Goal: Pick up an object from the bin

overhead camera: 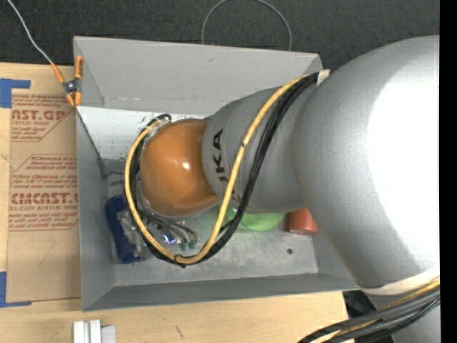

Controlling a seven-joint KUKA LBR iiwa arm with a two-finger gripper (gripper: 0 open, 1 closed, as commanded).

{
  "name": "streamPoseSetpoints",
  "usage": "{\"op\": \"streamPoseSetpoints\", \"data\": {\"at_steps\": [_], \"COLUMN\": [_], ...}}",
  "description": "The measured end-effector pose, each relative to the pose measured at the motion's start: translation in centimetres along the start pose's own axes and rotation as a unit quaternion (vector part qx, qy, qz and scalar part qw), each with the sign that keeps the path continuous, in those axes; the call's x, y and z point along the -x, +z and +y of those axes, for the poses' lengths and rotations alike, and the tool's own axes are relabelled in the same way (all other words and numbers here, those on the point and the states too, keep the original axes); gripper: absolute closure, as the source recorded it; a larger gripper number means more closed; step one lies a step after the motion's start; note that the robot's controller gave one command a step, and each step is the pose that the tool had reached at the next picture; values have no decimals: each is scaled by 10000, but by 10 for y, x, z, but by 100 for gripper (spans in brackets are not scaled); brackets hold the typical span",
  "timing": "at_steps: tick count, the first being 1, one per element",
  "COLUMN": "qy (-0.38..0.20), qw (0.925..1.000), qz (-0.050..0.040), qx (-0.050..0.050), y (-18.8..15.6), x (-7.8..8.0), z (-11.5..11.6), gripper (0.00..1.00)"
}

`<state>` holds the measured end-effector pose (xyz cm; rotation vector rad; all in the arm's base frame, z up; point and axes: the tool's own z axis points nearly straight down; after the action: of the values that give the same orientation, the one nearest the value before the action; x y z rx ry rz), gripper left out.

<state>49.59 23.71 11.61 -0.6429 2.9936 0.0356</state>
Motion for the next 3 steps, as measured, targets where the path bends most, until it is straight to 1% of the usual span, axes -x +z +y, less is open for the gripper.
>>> {"op": "streamPoseSetpoints", "data": {"at_steps": [1, 2, 3], "qy": [-507, -297, -2118], "qw": [9987, 9995, 9773], "qz": [3, 49, -5], "qx": [20, 5, 16], "y": [21, -50, -53], "x": [8, 9, 14], "z": [7, -28, -68], "gripper": [100, 100, 100]}}
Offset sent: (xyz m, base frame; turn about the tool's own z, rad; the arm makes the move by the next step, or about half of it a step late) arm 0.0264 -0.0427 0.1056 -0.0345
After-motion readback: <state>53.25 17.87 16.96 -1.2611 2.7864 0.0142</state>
